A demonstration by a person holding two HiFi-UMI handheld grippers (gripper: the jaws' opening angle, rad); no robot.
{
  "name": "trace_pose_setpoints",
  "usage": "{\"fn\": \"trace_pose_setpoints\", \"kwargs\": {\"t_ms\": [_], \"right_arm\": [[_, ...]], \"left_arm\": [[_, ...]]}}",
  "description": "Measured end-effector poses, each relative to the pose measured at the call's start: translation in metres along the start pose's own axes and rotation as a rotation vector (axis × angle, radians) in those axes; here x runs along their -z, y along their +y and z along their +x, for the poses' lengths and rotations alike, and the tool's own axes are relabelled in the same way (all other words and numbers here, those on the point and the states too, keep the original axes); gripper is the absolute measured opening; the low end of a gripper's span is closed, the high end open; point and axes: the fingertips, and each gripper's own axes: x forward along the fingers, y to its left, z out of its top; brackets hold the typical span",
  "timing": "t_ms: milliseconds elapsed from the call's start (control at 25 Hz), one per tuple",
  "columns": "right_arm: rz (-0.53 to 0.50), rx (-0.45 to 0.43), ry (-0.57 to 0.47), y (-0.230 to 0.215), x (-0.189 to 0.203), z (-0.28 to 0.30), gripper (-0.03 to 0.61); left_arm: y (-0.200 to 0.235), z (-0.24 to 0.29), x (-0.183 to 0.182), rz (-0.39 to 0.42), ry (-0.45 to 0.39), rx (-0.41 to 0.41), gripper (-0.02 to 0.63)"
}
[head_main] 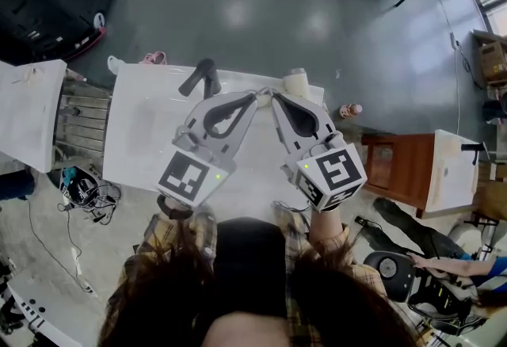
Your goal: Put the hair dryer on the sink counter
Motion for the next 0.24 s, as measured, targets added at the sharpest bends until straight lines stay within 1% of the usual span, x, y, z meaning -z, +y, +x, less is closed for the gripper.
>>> {"fn": "trace_pose_setpoints", "kwargs": {"t_ms": [240], "right_arm": [[0.001,0.000,0.006,-0.0010,0.0010,-0.0011,0.015]], "left_arm": [[0.0004,-0.0008,0.0010,-0.002,0.005,-0.006,0.017]]}}
